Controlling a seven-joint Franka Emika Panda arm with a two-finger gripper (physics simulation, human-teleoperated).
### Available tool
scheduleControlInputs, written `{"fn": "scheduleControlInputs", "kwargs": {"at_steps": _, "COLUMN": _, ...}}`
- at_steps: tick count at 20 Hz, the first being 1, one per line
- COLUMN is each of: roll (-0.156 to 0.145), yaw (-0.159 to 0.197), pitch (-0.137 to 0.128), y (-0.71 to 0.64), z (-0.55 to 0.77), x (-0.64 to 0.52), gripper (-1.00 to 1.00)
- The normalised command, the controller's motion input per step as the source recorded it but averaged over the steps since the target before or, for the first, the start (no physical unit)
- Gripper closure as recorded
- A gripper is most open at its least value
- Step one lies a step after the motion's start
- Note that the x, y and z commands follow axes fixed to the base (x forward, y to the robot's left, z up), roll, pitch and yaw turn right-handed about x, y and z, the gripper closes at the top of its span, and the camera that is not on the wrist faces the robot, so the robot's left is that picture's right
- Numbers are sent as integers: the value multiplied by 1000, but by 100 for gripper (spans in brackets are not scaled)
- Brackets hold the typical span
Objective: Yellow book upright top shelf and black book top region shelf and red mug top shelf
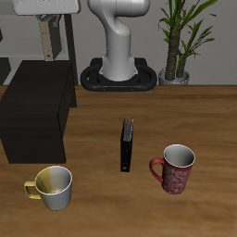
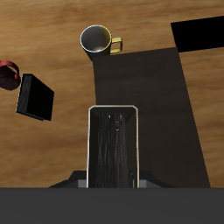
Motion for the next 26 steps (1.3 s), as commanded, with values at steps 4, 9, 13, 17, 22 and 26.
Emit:
{"fn": "scheduleControlInputs", "kwargs": {"at_steps": 4, "roll": -1, "yaw": -6, "pitch": -12, "y": -591, "z": 146, "x": 10, "gripper": 100}}
{"fn": "scheduleControlInputs", "kwargs": {"at_steps": 9, "roll": 35, "yaw": -40, "pitch": -9, "y": -575, "z": 116, "x": 9, "gripper": 100}}
{"fn": "scheduleControlInputs", "kwargs": {"at_steps": 13, "roll": 58, "yaw": -77, "pitch": 22, "y": -471, "z": -82, "x": -39, "gripper": 100}}
{"fn": "scheduleControlInputs", "kwargs": {"at_steps": 17, "roll": 43, "yaw": 16, "pitch": 23, "y": -232, "z": -257, "x": -55, "gripper": 100}}
{"fn": "scheduleControlInputs", "kwargs": {"at_steps": 22, "roll": -9, "yaw": 4, "pitch": 9, "y": -13, "z": -248, "x": -72, "gripper": 100}}
{"fn": "scheduleControlInputs", "kwargs": {"at_steps": 26, "roll": -7, "yaw": 35, "pitch": -10, "y": -5, "z": -136, "x": -23, "gripper": 100}}
